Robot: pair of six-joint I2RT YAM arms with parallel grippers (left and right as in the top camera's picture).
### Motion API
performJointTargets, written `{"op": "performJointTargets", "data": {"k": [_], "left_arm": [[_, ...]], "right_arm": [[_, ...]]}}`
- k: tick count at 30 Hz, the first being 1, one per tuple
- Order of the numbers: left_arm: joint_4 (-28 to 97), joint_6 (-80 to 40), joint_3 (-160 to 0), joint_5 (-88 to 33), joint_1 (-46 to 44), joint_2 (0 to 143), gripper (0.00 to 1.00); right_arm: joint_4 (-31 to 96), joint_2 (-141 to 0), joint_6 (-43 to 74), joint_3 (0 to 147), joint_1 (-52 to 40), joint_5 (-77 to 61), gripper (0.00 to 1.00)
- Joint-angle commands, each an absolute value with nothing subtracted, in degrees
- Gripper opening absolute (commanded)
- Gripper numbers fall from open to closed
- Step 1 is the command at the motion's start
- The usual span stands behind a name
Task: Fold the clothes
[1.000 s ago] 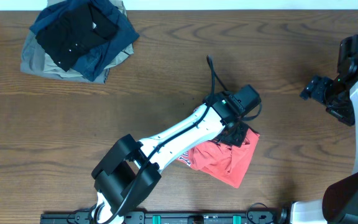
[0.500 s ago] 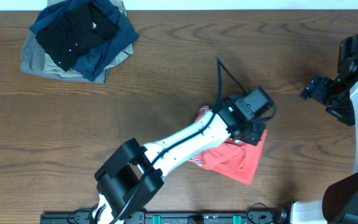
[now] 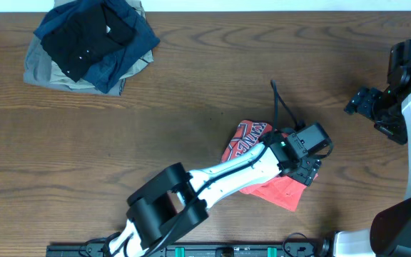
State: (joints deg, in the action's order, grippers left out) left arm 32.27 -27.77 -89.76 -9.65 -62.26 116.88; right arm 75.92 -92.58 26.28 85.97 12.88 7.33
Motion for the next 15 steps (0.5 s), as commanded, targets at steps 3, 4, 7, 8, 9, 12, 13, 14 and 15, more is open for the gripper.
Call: {"op": "performJointTargets", "data": {"k": [3,4,7,8,9,12,13,14,15], "left_arm": [[36.7,-25.6,-92.4,-8.9,-61.7,105.1,0.88],[38.4,-25.5,-92.4,-8.7,-61.4,103.2,0.88],[44.9,-25.6,-92.4,-6.5,-60.5,99.0,0.89],[48.2,-26.0,-92.4,-5.3,-59.9,98.1,0.89],[51.9,-27.5,-92.4,-3.7,-59.4,97.6,0.89],[60.8,-29.9,-91.3,-1.1,-57.5,98.2,0.89],[62.1,-29.9,-90.2,-1.2,-56.9,98.7,0.89],[62.3,-29.9,-89.1,-1.2,-56.3,99.0,0.89],[62.0,-29.8,-87.7,-1.1,-55.7,99.4,0.89]], "right_arm": [[76.1,-92.5,25.6,86.5,12.7,7.9,0.99],[76.1,-92.5,25.6,86.5,12.7,7.9,0.99],[76.1,-92.5,25.6,86.5,12.7,7.9,0.99],[76.1,-92.5,25.6,86.5,12.7,7.9,0.99],[76.1,-92.5,25.6,86.5,12.7,7.9,0.99],[76.1,-92.5,25.6,86.5,12.7,7.9,0.99],[76.1,-92.5,25.6,86.5,12.7,7.9,0.99],[76.1,-92.5,25.6,86.5,12.7,7.9,0.99],[76.1,-92.5,25.6,86.5,12.7,7.9,0.99]]}}
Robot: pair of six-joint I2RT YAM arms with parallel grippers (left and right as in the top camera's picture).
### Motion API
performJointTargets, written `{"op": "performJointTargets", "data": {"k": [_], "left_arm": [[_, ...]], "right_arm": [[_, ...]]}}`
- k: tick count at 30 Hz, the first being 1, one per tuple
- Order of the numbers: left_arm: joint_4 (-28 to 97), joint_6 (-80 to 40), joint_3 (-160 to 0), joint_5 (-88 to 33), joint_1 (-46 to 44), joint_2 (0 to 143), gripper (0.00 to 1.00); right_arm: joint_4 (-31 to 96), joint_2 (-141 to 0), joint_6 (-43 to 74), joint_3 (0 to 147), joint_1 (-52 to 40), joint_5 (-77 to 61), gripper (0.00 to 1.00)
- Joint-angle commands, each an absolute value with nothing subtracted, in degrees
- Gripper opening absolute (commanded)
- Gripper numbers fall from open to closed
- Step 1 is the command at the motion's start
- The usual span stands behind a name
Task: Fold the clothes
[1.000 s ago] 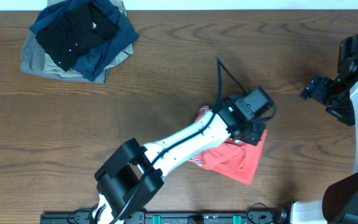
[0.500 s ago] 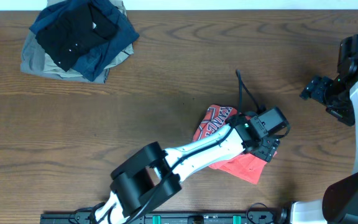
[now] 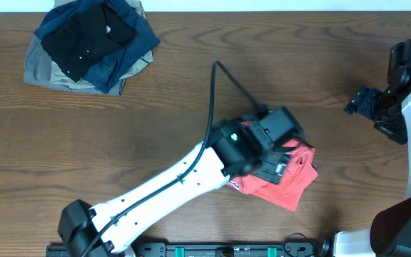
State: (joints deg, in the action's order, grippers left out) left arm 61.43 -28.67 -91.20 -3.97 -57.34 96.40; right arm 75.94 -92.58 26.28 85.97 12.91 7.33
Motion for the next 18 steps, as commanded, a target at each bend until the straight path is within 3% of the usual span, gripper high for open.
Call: {"op": "performJointTargets", "data": {"k": [1,13,16,18], "left_arm": [[61.1,-29.6,-86.5,-0.8,-55.2,99.9,0.89],[48.4,-25.0,-80.4,-5.3,-54.0,106.9,0.88],[47.2,-25.1,-80.4,-6.9,-54.2,107.4,0.84],[46.8,-25.1,-80.4,-6.9,-54.2,107.4,0.75]], "right_arm": [[76.1,-92.5,25.6,86.5,12.7,7.9,0.99],[76.1,-92.5,25.6,86.5,12.7,7.9,0.99],[76.1,-92.5,25.6,86.5,12.7,7.9,0.99],[76.1,-92.5,25.6,86.5,12.7,7.9,0.99]]}}
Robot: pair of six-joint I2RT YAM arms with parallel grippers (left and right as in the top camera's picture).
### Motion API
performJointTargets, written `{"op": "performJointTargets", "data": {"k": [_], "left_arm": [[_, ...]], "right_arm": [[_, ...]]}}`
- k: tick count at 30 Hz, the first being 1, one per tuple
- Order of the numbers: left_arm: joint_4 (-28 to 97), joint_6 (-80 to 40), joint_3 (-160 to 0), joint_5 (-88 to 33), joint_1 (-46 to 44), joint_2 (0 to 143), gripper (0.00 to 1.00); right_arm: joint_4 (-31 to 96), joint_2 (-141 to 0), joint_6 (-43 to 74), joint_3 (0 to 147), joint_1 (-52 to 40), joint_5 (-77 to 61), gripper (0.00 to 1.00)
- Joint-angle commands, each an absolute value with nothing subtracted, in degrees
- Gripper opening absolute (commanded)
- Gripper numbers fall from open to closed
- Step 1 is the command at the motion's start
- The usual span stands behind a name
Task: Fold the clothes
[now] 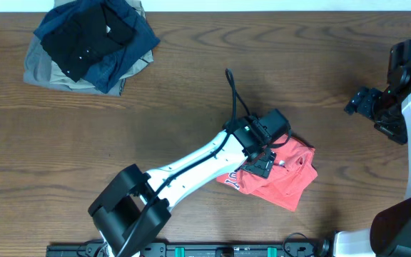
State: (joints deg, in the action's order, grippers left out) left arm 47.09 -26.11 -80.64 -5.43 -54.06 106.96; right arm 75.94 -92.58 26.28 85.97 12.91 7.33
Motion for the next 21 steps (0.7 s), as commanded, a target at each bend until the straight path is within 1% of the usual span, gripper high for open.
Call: {"op": "performJointTargets", "data": {"k": [1,2,4,6,10,12,21], "left_arm": [[46.7,-25.1,-80.4,-6.9,-54.2,107.4,0.68],[46.6,-25.1,-80.4,-6.9,-54.2,107.4,0.62],[46.7,-25.1,-80.4,-6.9,-54.2,107.4,0.41],[46.7,-25.1,-80.4,-6.9,-54.2,107.4,0.27],[47.1,-25.1,-80.5,-6.9,-54.2,106.8,0.10],[47.7,-25.1,-80.7,-6.9,-54.2,105.7,0.06],[50.0,-25.1,-81.2,-8.6,-55.0,97.5,0.06]], "right_arm": [[76.1,-92.5,25.6,86.5,12.7,7.9,0.99],[76.1,-92.5,25.6,86.5,12.7,7.9,0.99],[76.1,-92.5,25.6,86.5,12.7,7.9,0.99],[76.1,-92.5,25.6,86.5,12.7,7.9,0.99],[76.1,-92.5,25.6,86.5,12.7,7.9,0.99],[76.1,-92.5,25.6,86.5,12.7,7.9,0.99],[76.1,-92.5,25.6,86.5,12.7,7.9,0.99]]}}
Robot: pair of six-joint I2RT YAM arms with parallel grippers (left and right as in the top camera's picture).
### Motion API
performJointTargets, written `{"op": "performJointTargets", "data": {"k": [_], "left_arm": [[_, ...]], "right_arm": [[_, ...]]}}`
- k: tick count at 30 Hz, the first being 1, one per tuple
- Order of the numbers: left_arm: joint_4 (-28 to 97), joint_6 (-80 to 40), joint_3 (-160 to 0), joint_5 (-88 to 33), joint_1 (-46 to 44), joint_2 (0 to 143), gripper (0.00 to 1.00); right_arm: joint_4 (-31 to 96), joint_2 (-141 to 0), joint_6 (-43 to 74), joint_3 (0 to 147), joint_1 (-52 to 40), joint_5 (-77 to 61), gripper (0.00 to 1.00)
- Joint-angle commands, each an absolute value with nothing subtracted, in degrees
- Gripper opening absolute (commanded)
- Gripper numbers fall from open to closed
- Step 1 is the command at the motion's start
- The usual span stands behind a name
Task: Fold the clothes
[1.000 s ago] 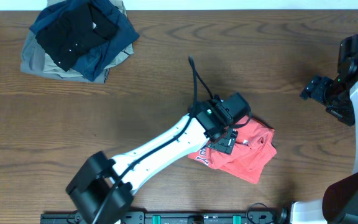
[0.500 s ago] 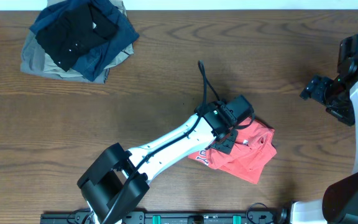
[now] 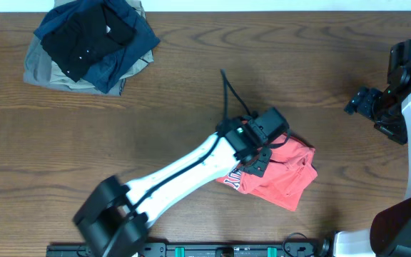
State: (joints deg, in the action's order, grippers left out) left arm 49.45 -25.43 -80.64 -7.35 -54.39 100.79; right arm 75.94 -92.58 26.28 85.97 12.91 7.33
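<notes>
A red garment with a printed design [image 3: 280,178] lies crumpled on the wooden table [image 3: 191,107], right of centre. My left arm reaches in from the bottom left, blurred near its base. My left gripper [image 3: 260,161] sits low over the garment's upper left edge, and the wrist body hides its jaws. Part of the print shows beside the arm at the garment's left edge. My right gripper [image 3: 354,104] hangs at the table's right side, far from the cloth, with nothing seen in it.
A pile of dark blue, black and grey clothes [image 3: 88,43] lies at the back left corner. The left arm's black cable [image 3: 227,96] loops up behind its wrist. The right arm's white body stands along the right edge.
My left gripper has shifted slightly left and up on the garment's upper left edge, and the arm's lower part has swung left. The garment and the right arm look unchanged.
First my left gripper was at the right side of the red garment, with the print showing at its upper left. Then it was over the garment's middle, and the cloth reached further right. Since then it has stayed at the upper left edge.
</notes>
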Motion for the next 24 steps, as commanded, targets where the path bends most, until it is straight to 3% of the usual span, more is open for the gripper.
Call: {"op": "performJointTargets", "data": {"k": [1,18,19,21,24], "left_arm": [[50.0,-25.1,-81.2,-9.5,-55.2,96.9,0.06],[50.7,-25.8,-81.0,-12.9,-62.4,96.2,0.13],[50.7,-25.8,-81.0,-12.8,-62.6,96.4,0.17],[50.7,-25.7,-81.0,-12.8,-62.8,96.9,0.35],[50.7,-25.7,-80.9,-11.9,-62.8,97.3,0.67]], "right_arm": [[76.1,-92.5,25.6,86.5,12.7,7.9,0.99],[76.1,-92.5,25.6,86.5,12.7,7.9,0.99],[76.1,-92.5,25.6,86.5,12.7,7.9,0.99],[76.1,-92.5,25.6,86.5,12.7,7.9,0.99],[76.1,-92.5,25.6,86.5,12.7,7.9,0.99]]}}
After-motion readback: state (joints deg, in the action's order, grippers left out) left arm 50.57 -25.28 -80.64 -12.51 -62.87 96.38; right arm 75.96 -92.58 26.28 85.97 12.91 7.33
